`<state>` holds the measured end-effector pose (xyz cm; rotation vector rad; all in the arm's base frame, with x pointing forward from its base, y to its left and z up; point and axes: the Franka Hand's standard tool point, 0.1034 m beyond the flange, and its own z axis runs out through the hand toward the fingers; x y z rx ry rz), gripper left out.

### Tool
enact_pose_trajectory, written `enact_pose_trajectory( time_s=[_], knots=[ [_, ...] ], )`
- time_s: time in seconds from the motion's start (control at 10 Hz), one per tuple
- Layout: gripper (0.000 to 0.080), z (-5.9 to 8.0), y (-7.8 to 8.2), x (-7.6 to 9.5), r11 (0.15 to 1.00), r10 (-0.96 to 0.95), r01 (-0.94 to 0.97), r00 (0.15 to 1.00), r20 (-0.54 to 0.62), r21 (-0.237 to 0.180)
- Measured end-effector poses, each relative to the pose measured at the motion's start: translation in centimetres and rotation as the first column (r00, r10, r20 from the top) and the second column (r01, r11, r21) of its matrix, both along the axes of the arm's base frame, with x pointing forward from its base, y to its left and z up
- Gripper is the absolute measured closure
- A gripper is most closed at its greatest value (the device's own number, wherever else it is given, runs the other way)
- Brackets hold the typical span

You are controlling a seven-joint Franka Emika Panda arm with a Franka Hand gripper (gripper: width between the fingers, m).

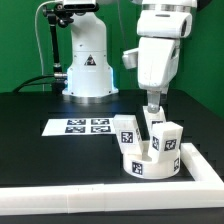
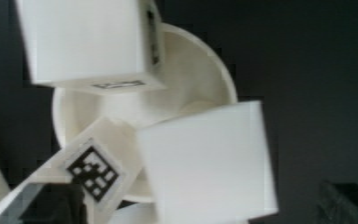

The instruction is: Assemble stool

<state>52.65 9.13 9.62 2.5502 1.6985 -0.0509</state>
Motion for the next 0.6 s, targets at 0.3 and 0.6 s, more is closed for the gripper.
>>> enact_pose_trajectory(
  time_s=[0.3, 0.6],
  knots=[
    [0.015, -0.8, -0.1, -0.7, 1.0, 0.001, -0.001, 1.0, -0.008, -0.004],
    [0.015, -1.5, 0.1, -0.4, 1.0, 0.009, -0.009, 1.0, -0.014, -0.012]
  ],
)
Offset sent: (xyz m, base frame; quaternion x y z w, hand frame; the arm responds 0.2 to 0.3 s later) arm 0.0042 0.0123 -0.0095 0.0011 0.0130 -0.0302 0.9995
